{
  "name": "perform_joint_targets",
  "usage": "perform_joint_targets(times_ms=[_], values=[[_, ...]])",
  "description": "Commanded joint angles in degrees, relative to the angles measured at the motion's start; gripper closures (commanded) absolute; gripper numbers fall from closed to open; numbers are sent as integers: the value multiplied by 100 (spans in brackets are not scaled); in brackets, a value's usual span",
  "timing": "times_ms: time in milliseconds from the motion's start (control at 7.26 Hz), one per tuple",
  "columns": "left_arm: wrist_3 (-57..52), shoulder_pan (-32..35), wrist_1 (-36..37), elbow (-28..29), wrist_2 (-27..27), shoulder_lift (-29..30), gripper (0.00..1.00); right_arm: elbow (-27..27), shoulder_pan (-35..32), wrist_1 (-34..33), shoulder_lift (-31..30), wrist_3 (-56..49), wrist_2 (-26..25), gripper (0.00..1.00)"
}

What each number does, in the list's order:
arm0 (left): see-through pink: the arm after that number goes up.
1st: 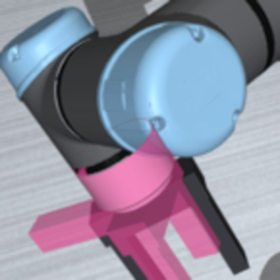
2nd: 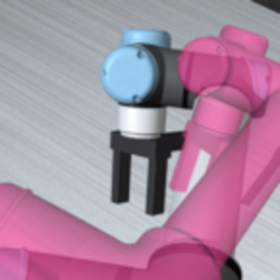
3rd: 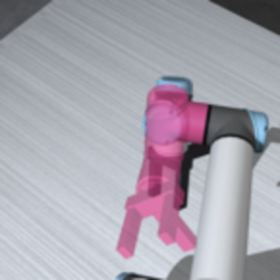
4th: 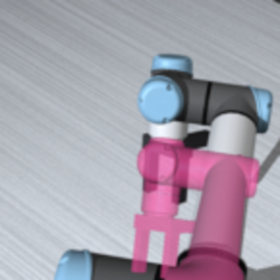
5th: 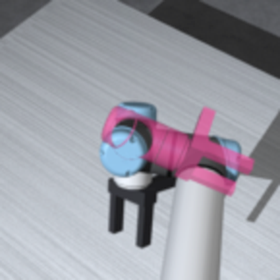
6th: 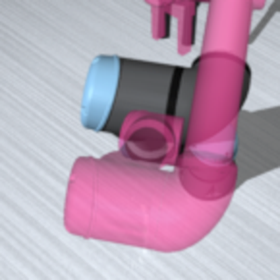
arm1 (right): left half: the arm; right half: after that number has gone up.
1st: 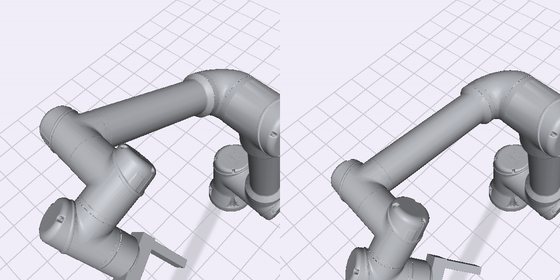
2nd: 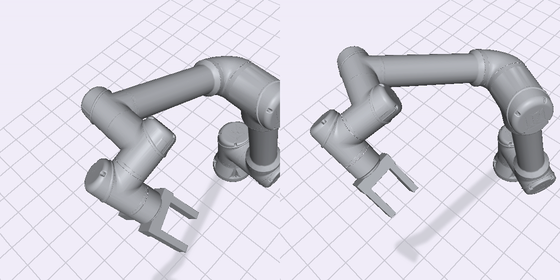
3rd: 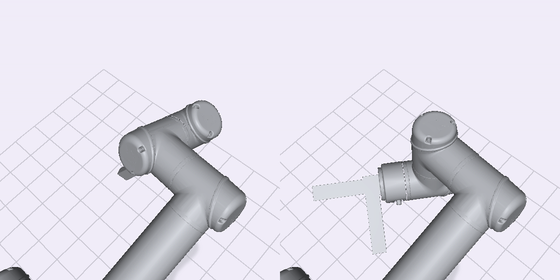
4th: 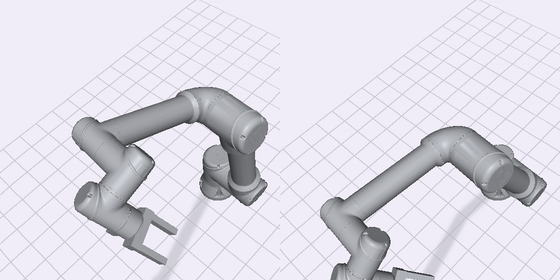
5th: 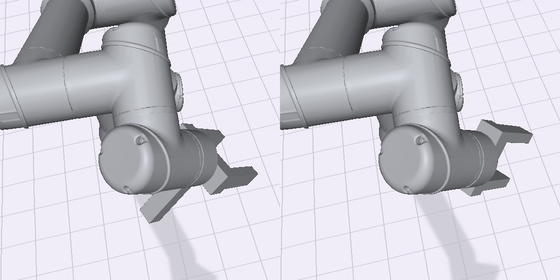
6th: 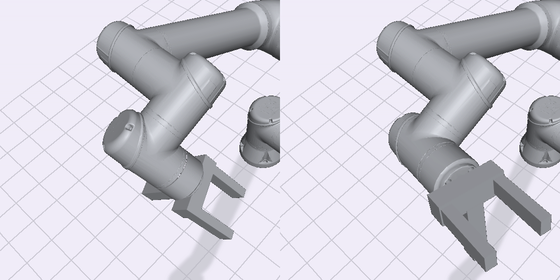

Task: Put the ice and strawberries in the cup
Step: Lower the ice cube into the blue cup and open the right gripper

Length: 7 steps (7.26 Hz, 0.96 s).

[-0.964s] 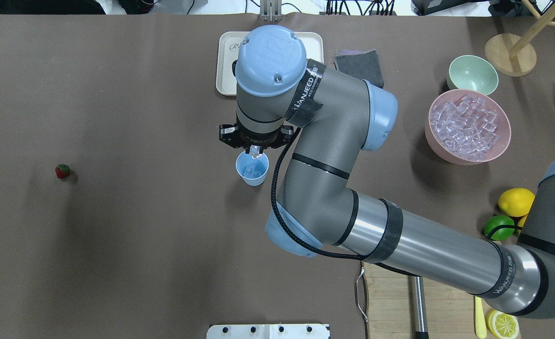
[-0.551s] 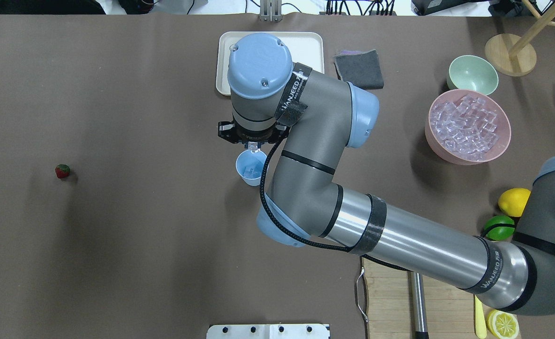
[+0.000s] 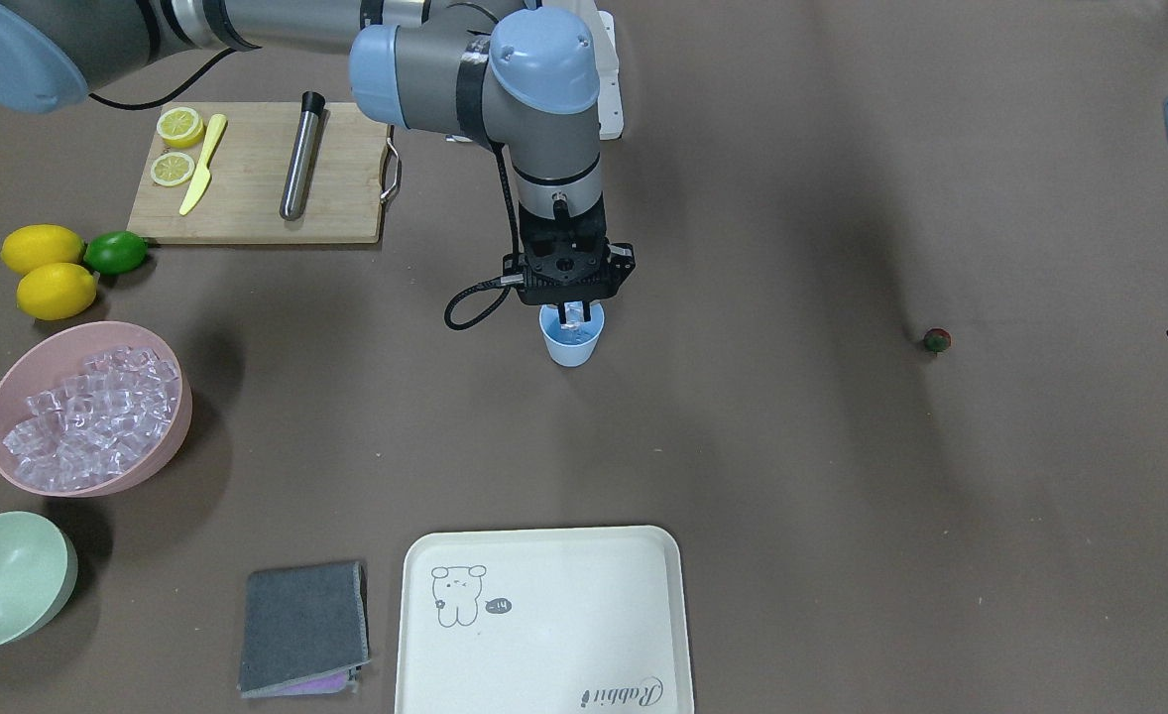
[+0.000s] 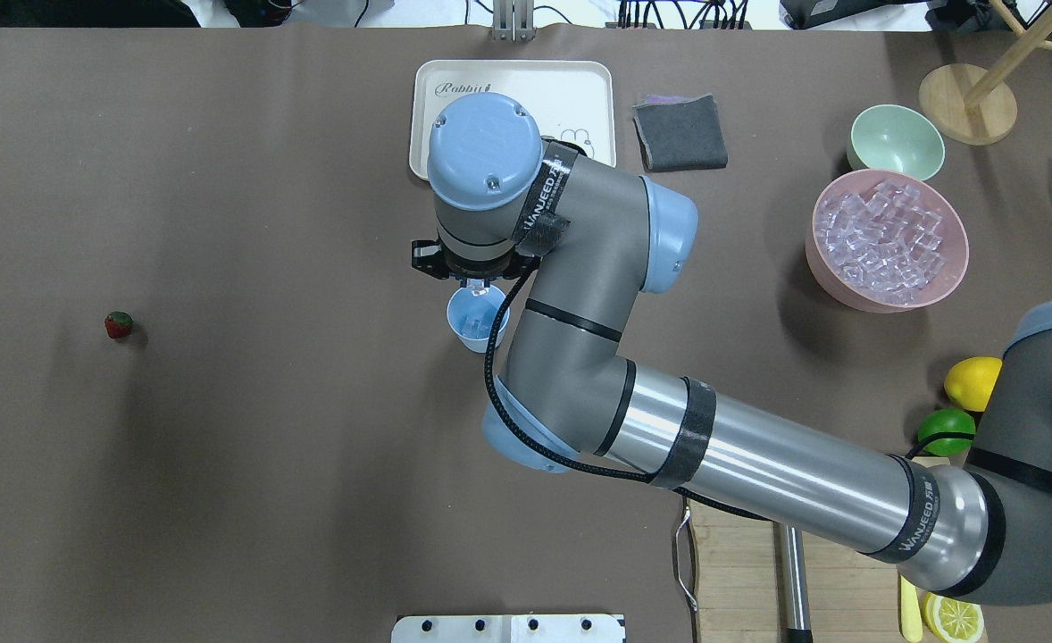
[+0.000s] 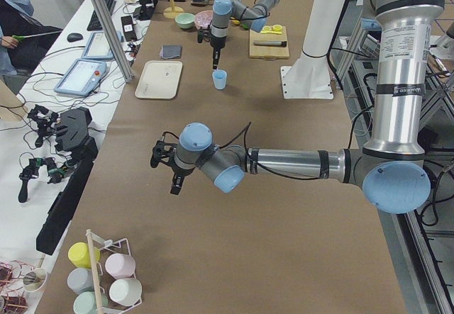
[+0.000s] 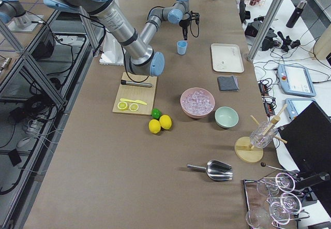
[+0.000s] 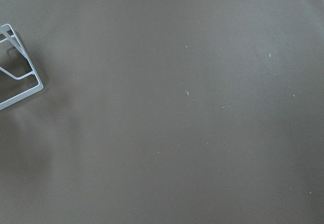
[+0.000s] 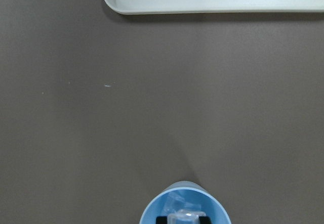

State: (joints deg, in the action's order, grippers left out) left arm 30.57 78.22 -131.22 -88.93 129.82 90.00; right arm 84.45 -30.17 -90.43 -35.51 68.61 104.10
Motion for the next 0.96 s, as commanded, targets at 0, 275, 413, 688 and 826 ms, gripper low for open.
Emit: perform_joint_targets(times_ms=[0,275,413,688,826], values=[[-7,-26,0,16,0,9,3,-34,169,17,-43,12,-170,93],[-7,-43,17,34,0,44,3,-25,214,122,-131,4,-179,84],[-7,-43,17,34,-9,53,3,-25,214,123,-157,-23,-179,43],[-16,-114,9,42,-9,79,3,89,83,123,-166,-23,-109,10],[-16,-114,9,25,-9,88,3,142,-109,79,-166,-84,39,6]])
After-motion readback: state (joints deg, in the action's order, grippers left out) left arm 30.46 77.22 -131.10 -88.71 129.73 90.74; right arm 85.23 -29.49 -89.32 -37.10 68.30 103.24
